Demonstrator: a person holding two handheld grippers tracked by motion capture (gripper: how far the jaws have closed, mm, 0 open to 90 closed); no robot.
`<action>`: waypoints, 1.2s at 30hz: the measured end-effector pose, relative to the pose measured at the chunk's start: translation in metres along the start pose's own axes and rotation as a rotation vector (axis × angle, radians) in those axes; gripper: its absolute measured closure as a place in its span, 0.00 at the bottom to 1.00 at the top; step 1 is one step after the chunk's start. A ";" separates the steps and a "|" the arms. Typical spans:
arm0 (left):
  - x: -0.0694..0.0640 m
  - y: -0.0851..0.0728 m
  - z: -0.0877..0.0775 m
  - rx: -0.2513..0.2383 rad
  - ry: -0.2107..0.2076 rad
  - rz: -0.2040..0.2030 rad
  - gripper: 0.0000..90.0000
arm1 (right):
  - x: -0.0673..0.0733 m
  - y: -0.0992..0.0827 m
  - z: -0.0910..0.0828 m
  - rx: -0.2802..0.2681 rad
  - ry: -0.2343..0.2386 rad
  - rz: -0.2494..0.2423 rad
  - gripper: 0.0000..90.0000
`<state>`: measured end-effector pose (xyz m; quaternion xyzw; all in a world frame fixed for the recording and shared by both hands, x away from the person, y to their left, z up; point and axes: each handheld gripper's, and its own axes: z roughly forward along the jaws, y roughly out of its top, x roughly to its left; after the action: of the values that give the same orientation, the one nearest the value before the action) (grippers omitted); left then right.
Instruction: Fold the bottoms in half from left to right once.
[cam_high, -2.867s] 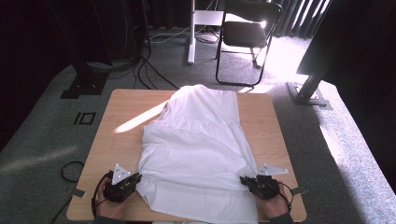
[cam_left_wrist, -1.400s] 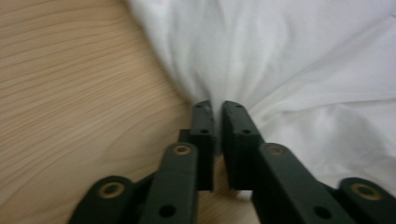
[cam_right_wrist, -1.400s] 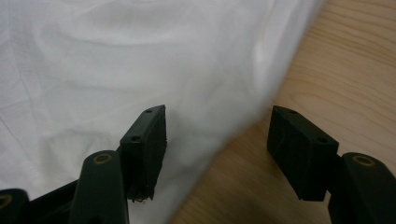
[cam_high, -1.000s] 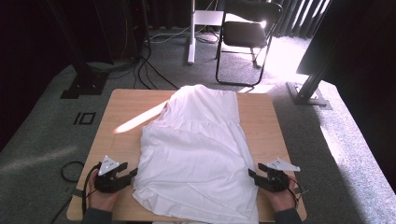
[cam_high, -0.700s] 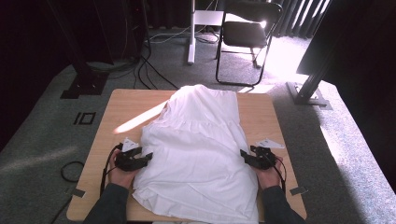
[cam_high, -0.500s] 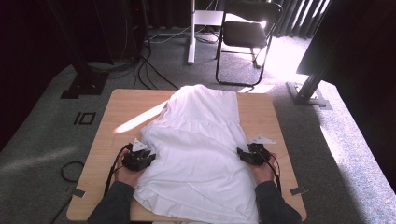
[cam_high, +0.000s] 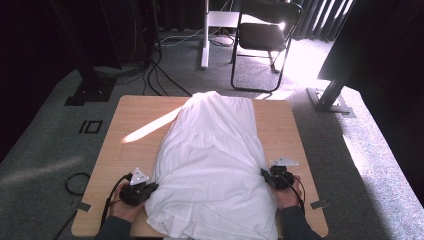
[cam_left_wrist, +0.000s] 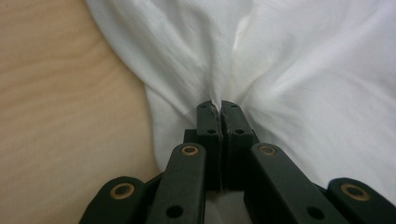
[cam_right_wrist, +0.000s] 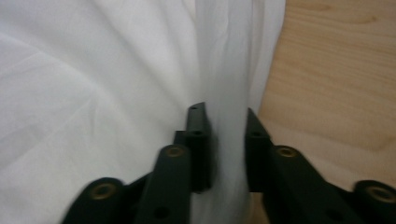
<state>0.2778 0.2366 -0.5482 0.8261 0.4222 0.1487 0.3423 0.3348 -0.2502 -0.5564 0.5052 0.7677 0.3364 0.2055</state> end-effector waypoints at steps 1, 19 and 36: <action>-0.003 -0.004 -0.004 0.001 -0.003 0.004 0.99 | 0.000 -0.003 -0.003 0.002 0.007 -0.003 0.94; -0.005 -0.005 -0.047 -0.148 -0.001 -0.012 0.65 | -0.005 -0.030 -0.042 -0.038 0.097 0.077 0.57; 0.045 0.095 0.031 -0.168 0.065 -0.036 0.49 | -0.023 0.096 0.046 -0.077 0.098 0.015 0.51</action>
<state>0.3776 0.2198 -0.5075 0.7814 0.4339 0.2042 0.3993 0.4352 -0.2316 -0.5192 0.4856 0.7597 0.3913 0.1844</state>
